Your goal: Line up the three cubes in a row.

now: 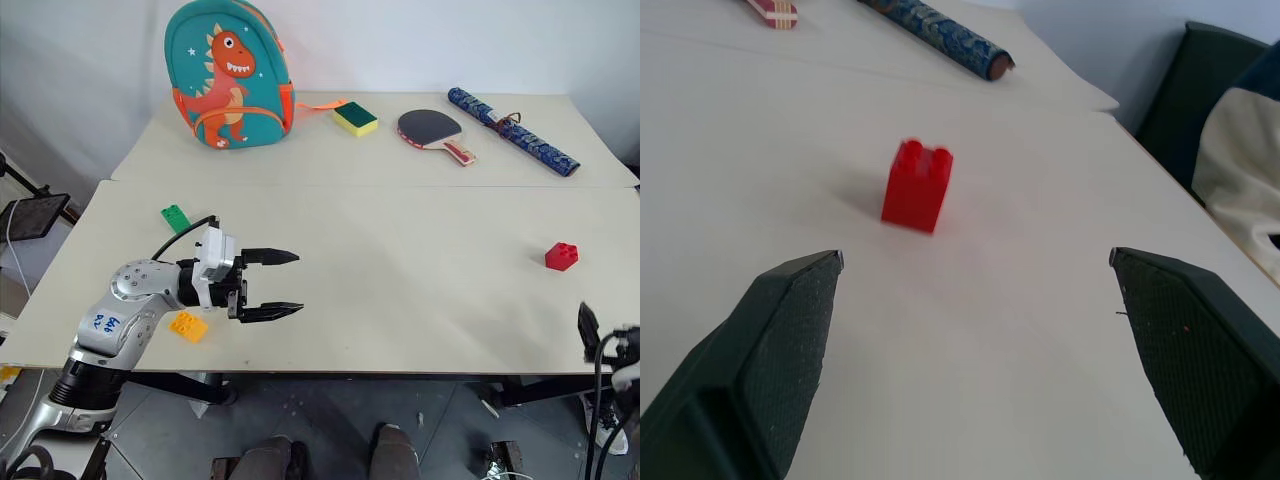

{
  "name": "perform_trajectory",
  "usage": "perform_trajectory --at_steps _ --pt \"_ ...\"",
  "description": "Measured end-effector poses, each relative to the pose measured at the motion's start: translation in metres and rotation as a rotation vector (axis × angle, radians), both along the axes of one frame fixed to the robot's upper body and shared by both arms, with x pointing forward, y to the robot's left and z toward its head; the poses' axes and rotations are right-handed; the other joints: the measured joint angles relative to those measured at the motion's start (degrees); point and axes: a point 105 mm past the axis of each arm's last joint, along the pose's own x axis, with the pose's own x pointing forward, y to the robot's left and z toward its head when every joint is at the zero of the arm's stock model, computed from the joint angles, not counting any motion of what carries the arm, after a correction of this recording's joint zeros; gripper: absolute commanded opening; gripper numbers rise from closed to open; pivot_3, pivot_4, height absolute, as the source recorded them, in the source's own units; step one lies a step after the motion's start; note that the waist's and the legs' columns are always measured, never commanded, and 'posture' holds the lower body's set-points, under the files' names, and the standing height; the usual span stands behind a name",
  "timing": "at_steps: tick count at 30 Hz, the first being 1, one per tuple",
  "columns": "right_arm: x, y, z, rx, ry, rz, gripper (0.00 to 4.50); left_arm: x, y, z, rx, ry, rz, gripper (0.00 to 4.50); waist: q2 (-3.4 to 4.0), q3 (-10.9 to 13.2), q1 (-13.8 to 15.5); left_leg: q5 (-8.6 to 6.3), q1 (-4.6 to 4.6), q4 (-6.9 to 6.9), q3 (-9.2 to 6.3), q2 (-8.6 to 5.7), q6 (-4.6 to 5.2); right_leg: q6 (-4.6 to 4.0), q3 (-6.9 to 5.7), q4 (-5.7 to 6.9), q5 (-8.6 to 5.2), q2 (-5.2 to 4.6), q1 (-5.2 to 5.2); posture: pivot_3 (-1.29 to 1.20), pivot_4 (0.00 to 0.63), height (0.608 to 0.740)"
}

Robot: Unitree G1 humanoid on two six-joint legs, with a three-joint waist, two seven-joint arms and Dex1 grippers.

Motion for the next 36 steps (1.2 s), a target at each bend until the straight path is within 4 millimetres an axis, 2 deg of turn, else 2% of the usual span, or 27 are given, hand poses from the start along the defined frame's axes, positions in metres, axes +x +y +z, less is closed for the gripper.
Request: perform_trajectory --at_steps 6,9,12,16,20,26,28,30,32,34,36 --pt "0.063 -0.011 0.02 0.126 0.028 -0.046 4.5 0.0 0.002 -0.002 0.022 0.0 0.0 4.41 0.03 0.01 0.26 -0.03 -0.1 0.09 0.2 -0.02 0.05 0.0 -0.03 -0.06 0.01 0.0 -0.03 0.0 0.15 0.74" --pt "0.083 -0.013 0.02 0.139 0.059 -0.057 4.5 -0.002 0.004 -0.005 0.034 0.007 0.002 4.41 0.02 0.01 0.54 -0.03 -0.23 0.08 0.18 0.02 0.03 0.01 -0.29 -0.05 0.01 0.01 -0.04 0.0 0.15 0.74" --pt "0.094 -0.015 0.006 0.163 0.109 -0.067 4.5 -0.006 0.005 -0.007 0.042 0.011 0.001 4.41 0.03 0.01 0.58 -0.03 -0.61 0.15 0.1 -0.02 0.04 0.05 -0.38 -0.16 0.04 0.0 -0.2 0.0 0.15 0.74" --pt "0.097 -0.022 -0.012 0.18 0.167 -0.119 4.5 -0.008 0.006 -0.007 0.052 0.01 0.008 4.41 0.03 0.01 0.41 -0.04 -0.62 0.14 0.11 -0.06 0.05 0.1 -0.38 -0.2 0.06 -0.02 -0.2 0.0 0.15 0.74" --pt "0.101 -0.023 -0.013 0.189 0.159 -0.13 3.58 -0.01 0.006 -0.005 0.055 -0.003 0.011 4.5 0.03 0.01 0.21 -0.03 -0.6 0.14 0.13 -0.04 0.05 0.1 -0.36 -0.2 0.06 -0.01 -0.2 0.0 0.15 0.74" --pt "0.106 -0.016 -0.012 0.188 0.159 -0.085 1.57 -0.008 0.008 -0.005 0.069 -0.01 0.024 4.5 0.03 0.01 0.31 -0.03 -0.61 0.15 0.13 -0.04 0.05 0.1 -0.37 -0.2 0.06 0.0 -0.19 0.0 0.15 0.74" --pt "0.11 -0.005 -0.008 0.228 0.152 0.003 1.49 -0.007 0.011 -0.004 0.078 -0.017 0.032 4.5 0.03 0.01 0.28 -0.03 -0.61 0.15 0.13 -0.04 0.05 0.1 -0.36 -0.22 0.06 0.0 -0.19 0.0 0.15 0.74" --pt "0.116 0.018 0.004 0.248 0.132 0.165 1.49 -0.005 0.015 -0.001 0.082 -0.027 0.046 4.5 0.05 0.02 0.26 -0.03 -0.6 0.15 0.11 -0.02 0.05 0.1 -0.37 -0.21 0.06 0.01 -0.19 0.0 0.15 0.74" --pt "0.118 0.067 0.028 0.182 0.11 0.496 1.49 -0.002 0.02 0.001 0.093 -0.032 0.065 4.5 0.11 0.05 0.02 -0.04 -0.55 0.11 0.12 0.04 0.04 0.1 -0.35 -0.22 0.06 0.08 -0.2 0.0 0.15 0.74" --pt "0.11 0.122 0.052 0.081 0.086 0.831 1.49 0.0 0.024 0.0 0.097 -0.026 0.08 4.5 0.13 0.06 -0.05 -0.05 -0.54 0.13 0.12 0.07 0.02 0.1 -0.36 -0.18 0.06 0.1 -0.19 0.0 0.15 0.74" --pt "0.101 0.158 0.059 -0.01 0.126 1.043 1.49 0.0 0.027 -0.001 0.102 -0.022 0.087 4.5 0.1 0.07 0.24 -0.05 -0.58 0.19 0.11 0.05 0.03 0.11 -0.37 -0.19 0.06 0.09 -0.19 0.0 0.15 0.74"
